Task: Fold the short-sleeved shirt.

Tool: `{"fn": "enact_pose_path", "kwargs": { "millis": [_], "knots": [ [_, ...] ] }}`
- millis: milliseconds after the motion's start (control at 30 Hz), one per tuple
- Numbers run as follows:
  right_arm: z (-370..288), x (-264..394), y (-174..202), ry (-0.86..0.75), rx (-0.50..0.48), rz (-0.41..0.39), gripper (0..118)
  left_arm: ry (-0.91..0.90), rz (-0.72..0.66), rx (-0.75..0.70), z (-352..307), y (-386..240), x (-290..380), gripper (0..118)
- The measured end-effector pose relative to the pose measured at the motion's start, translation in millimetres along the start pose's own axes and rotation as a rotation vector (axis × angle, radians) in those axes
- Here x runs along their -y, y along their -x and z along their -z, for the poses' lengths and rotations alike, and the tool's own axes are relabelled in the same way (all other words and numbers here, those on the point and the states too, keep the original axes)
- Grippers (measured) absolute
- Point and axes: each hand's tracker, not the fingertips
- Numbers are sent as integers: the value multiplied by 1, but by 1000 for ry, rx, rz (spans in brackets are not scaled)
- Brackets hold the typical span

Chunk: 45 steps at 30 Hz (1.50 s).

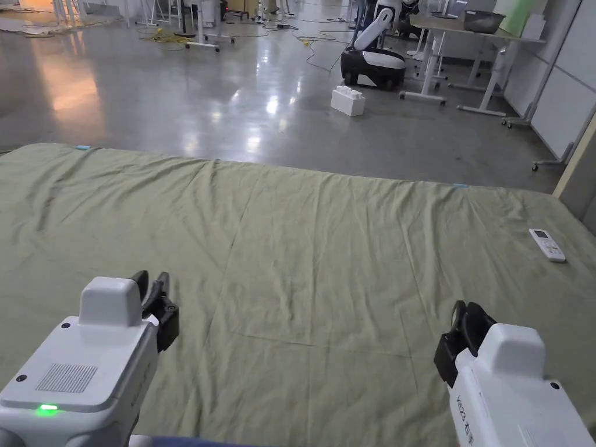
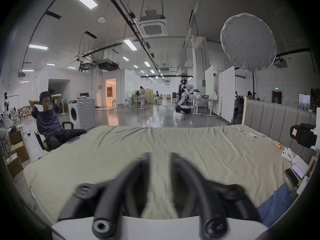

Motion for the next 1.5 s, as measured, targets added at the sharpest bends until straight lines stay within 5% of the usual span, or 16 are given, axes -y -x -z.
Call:
{"fn": "enact_pose_path", "kwargs": {
  "millis": [67,100,300,700,800,833,900,967,1167,1500],
  "knots": [
    [-1,-6,4,-74,38,-62,5,-26,14,-27,-5,0,2,8],
    [1,-3,4,-18,11,-2,1,-48,4,-3,-6,3,4,5],
    [4,-5,8,-24,-2,-27,1,-25,32,-15,-15,23,6,4],
    [9,13,13,73,-53,-102,1,558,-246,140,-17,160,76,5],
    [9,20,14,107,-62,-107,1,673,-288,227,-14,177,93,15],
    [8,22,15,113,-62,-114,1,707,-319,233,-9,184,101,27],
    [7,25,16,127,-60,-125,1,778,-394,256,2,196,119,89],
    [5,27,17,144,-61,-127,1,796,-501,333,10,205,136,111],
    [-1,36,19,187,-51,-137,1,935,-797,534,49,222,192,110],
    [-7,47,25,242,-51,-151,1,913,-891,780,54,211,201,103]
  ]
}}
